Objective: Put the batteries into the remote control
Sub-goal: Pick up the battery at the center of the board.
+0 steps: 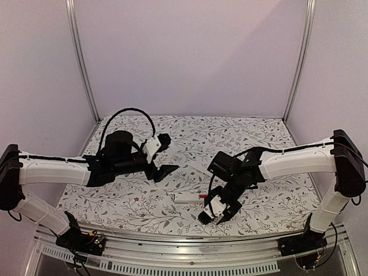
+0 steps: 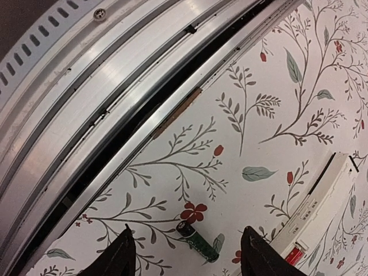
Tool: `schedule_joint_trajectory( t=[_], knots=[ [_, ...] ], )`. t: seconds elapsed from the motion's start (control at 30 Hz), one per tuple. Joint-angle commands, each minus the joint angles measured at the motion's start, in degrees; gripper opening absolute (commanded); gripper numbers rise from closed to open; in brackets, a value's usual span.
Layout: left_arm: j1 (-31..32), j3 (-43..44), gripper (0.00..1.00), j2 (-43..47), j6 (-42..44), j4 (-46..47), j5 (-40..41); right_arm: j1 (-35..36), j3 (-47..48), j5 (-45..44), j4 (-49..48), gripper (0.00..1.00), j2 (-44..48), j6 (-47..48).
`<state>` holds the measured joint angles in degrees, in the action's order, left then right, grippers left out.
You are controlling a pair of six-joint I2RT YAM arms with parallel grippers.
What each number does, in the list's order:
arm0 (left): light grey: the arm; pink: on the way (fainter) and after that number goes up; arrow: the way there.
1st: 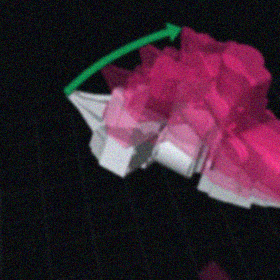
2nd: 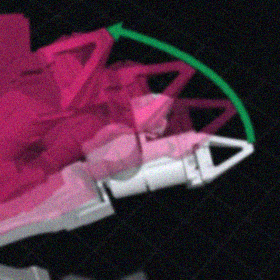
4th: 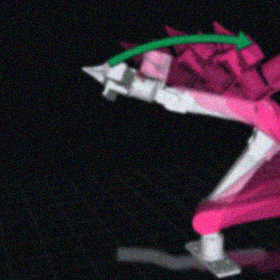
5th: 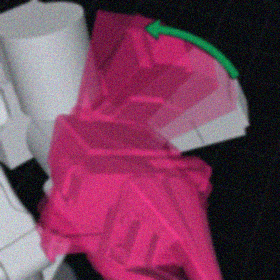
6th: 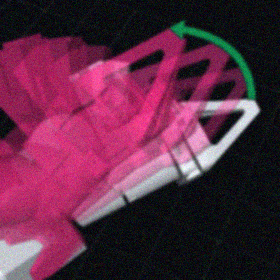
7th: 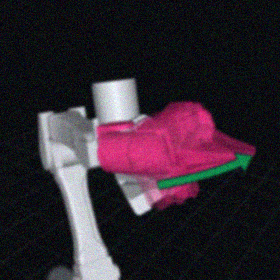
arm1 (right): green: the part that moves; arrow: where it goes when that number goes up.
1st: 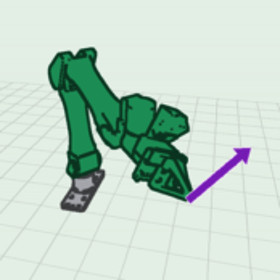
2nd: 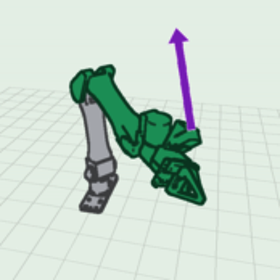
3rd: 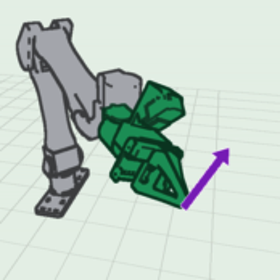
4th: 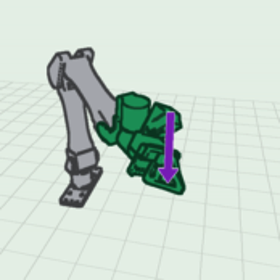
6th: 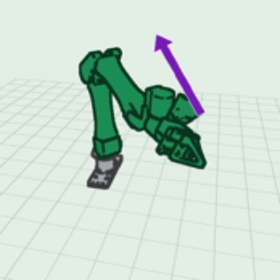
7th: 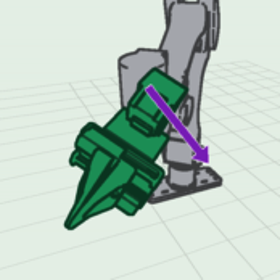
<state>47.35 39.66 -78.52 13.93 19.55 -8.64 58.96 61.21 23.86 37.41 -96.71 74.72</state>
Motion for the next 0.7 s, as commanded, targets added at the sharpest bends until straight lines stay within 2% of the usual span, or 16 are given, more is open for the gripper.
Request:
schedule_joint_trajectory(
  t=[0.0, 0.13, 0.23, 0.43, 0.67],
  knots=[
    [-0.62, -1.05, 0.85, 1.16, -0.73, -1.8, 2.57, 1.16, 2.23, -5.75, 3.87, 0.61, -2.1, 6.46],
    [-0.67, -0.04, 0.85, 0.08, -0.25, -2.46, 1.67, 1.22, 2.88, -6.25, 2.84, 0.58, -4.17, 7.49],
    [-0.64, 0.18, 0.85, -0.42, -0.01, -2.69, 2.44, 1.3, 2.21, -6.85, 2.16, 0.46, -6.58, 7.51],
    [-0.67, 0.22, 0.85, -0.98, 0.04, -2.53, 2.13, 1.25, 0.76, -6.89, -0.3, 0.44, -7.87, 6.93],
    [-0.63, 1.18, 0.85, -1.72, 0.32, -3.82, 2.05, 1.08, 1.0, -10.39, 0.06, 0.35, -10.4, 4.01]
  ],
)
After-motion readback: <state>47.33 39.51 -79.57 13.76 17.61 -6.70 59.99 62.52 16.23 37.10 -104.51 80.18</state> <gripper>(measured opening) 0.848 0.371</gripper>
